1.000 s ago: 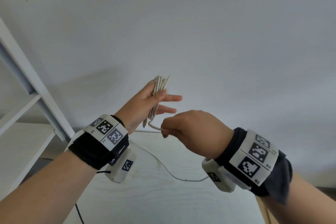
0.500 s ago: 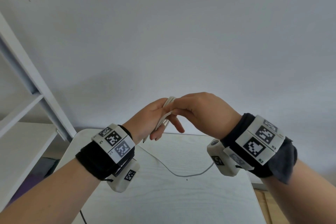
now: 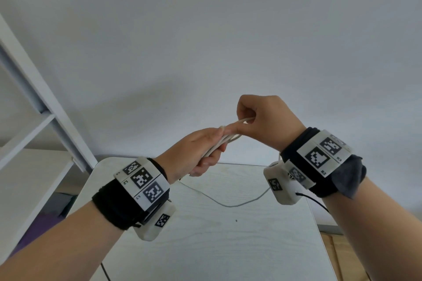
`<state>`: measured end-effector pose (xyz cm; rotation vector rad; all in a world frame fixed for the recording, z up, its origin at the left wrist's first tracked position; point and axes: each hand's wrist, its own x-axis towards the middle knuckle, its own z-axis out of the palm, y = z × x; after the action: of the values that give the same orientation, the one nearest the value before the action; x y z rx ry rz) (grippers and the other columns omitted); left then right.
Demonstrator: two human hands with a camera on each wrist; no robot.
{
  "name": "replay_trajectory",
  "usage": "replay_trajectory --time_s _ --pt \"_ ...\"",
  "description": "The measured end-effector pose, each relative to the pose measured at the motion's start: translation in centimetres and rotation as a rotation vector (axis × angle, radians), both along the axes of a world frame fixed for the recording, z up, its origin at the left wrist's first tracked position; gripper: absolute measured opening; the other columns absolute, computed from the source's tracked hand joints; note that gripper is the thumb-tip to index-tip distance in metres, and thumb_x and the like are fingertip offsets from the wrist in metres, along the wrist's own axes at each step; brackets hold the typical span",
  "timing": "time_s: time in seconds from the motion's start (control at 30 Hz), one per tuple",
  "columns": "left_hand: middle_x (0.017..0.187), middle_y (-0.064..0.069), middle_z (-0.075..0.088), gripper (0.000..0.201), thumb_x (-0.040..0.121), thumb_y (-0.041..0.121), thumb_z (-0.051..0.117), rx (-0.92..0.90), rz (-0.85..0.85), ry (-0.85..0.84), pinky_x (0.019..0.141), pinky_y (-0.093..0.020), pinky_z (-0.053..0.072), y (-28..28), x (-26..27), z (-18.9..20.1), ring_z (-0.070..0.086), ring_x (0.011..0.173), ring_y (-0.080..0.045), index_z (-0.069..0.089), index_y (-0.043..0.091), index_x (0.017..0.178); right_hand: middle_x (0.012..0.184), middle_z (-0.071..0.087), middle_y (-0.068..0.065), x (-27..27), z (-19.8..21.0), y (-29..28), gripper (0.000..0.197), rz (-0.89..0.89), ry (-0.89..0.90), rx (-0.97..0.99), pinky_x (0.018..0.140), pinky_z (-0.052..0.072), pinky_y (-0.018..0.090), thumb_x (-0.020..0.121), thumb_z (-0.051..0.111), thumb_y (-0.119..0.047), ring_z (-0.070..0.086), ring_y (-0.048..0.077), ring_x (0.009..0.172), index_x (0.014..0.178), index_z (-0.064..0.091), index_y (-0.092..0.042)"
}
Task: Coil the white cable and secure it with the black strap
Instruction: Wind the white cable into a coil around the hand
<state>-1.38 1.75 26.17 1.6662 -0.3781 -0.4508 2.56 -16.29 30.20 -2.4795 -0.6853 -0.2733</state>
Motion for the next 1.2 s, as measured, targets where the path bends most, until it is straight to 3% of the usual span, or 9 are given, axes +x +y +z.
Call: replay_trajectory --time_s 0.17,0.3,0.37,0.5,0.63,0.73,0.87,1.03,1.2 --pt "0.045 0.005 0.029 0.038 0.094 0.045 0.036 -0.124 -0.051 0.067 0.035 -0.017 0.018 0.6 0.0 0.0 0.016 0.032 -0.007 0.047 0.012 0.076 0.049 0.037 -0.011 0.9 -0.8 -0.5 0.047 0.011 0.13 0.162 0.046 0.031 0.012 0.055 0.066 -0.059 0.035 0.003 0.045 0.055 0.042 -0.019" --pt "0.043 0.007 0.027 0.038 0.092 0.044 0.036 -0.288 -0.095 0.145 0.035 -0.014 0.02 1.2 0.4 0.2 0.016 0.028 -0.005 0.049 0.016 0.07 0.045 0.038 -0.011 1.6 -1.8 -1.1 0.048 0.007 0.188 0.255 0.045 0.029 0.01 0.059 0.06 -0.058 0.034 0.004 0.043 0.058 0.049 -0.012" --pt "0.04 0.01 0.029 0.039 0.09 0.045 0.036 -0.362 -0.12 0.192 0.035 -0.015 0.014 1.4 0.5 0.4 0.017 0.026 -0.003 0.05 0.017 0.068 0.039 0.038 -0.013 1.9 -2.4 -1.4 0.051 0.009 0.236 0.317 0.044 0.028 0.01 0.062 0.058 -0.058 0.033 0.004 0.041 0.061 0.052 -0.007" --pt "0.04 0.01 0.023 0.039 0.089 0.046 0.035 -0.572 -0.179 0.306 0.034 -0.015 0.013 2.2 0.9 1.2 0.016 0.025 -0.004 0.051 0.019 0.066 0.044 0.037 -0.013 2.3 -4.1 -1.9 0.035 0.013 0.346 0.446 0.047 0.031 0.019 0.07 0.059 -0.049 0.031 0.006 0.043 0.051 0.047 -0.022" --pt "0.044 0.007 0.022 0.037 0.092 0.043 0.033 -0.747 -0.231 0.331 0.032 -0.018 0.018 3.3 1.6 2.1 0.017 0.027 -0.007 0.049 0.017 0.072 0.051 0.041 -0.001 2.4 -5.8 -2.5 0.039 -0.021 0.415 0.541 0.047 0.034 0.024 0.082 0.059 -0.036 0.034 0.011 0.045 0.046 0.051 -0.027" --pt "0.047 0.005 0.028 0.035 0.096 0.04 0.032 -0.917 -0.324 0.364 0.035 -0.022 0.022 4.1 2.2 2.6 0.025 0.031 -0.008 0.048 0.013 0.08 0.052 0.039 0.001 2.2 -6.7 -2.7 0.04 -0.016 0.45 0.578 0.048 0.038 0.024 0.09 0.054 -0.027 0.035 0.008 0.043 0.05 0.053 -0.025" --pt "0.051 -0.001 0.033 0.034 0.099 0.036 0.031 -1.111 -0.394 0.386 0.041 -0.028 0.026 5.7 3.2 3.7 0.032 0.036 -0.014 0.044 0.008 0.086 0.053 0.038 0.0 1.8 -8.1 -3.4 0.027 -0.067 0.497 0.643 0.05 0.037 0.025 0.093 0.049 -0.018 0.033 0.007 0.043 0.068 0.06 -0.013" --pt "0.045 0.005 0.027 0.036 0.096 0.043 0.027 -0.923 -0.1 0.182 0.035 -0.019 0.026 5.9 3.2 4.4 0.021 0.03 -0.007 0.046 0.018 0.078 0.055 0.037 -0.003 1.1 -8.9 -2.9 0.013 -0.099 0.467 0.645 0.043 0.028 0.018 0.093 0.048 -0.013 0.031 0.006 0.045 0.091 0.06 -0.017" --pt "0.039 0.007 0.036 0.039 0.095 0.045 0.023 -0.811 0.148 0.067 0.033 -0.015 0.021 5.1 3.1 4.6 0.018 0.026 -0.007 0.045 0.023 0.072 0.053 0.044 -0.007 0.4 -8.8 -1.9 0.008 -0.142 0.27 0.446 0.046 0.032 0.011 0.09 0.053 -0.019 0.035 0.005 0.045 0.086 0.06 -0.019"
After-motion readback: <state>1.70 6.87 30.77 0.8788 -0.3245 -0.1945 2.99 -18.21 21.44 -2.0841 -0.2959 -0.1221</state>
